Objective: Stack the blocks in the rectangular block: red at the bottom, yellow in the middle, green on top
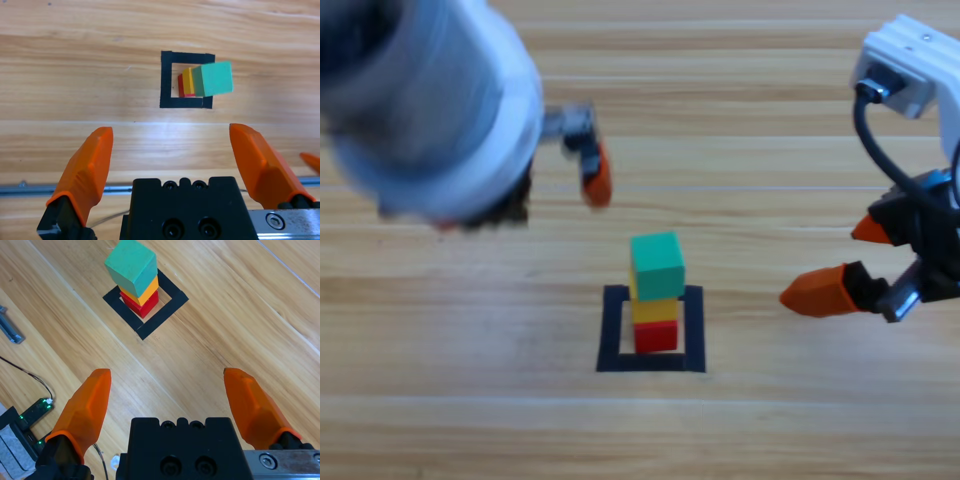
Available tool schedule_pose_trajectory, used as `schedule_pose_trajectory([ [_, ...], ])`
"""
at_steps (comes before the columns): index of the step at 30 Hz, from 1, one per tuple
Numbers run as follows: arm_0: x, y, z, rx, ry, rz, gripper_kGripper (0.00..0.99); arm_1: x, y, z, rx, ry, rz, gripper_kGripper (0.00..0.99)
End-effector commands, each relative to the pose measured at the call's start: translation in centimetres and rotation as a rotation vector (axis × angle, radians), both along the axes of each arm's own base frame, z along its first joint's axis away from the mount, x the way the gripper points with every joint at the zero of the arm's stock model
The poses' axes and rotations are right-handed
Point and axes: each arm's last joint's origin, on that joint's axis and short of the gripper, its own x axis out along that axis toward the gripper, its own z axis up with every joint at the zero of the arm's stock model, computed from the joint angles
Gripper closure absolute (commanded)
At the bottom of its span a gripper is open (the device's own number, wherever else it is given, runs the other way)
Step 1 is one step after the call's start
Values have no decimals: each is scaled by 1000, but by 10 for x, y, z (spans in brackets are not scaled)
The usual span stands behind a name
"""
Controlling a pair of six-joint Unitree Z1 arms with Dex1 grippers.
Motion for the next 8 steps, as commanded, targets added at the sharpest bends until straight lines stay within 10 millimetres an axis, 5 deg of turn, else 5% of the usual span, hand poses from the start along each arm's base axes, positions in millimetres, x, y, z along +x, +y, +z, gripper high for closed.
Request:
schedule_pose_trajectory([
  [1, -41, 23, -22, -10, -52, -108, 0, 4, -8, -3, -6, -19, -29, 0],
  [8, -47, 40, -36, 26, -71, -137, 0, 6, -6, -6, -15, -15, -30, 0],
])
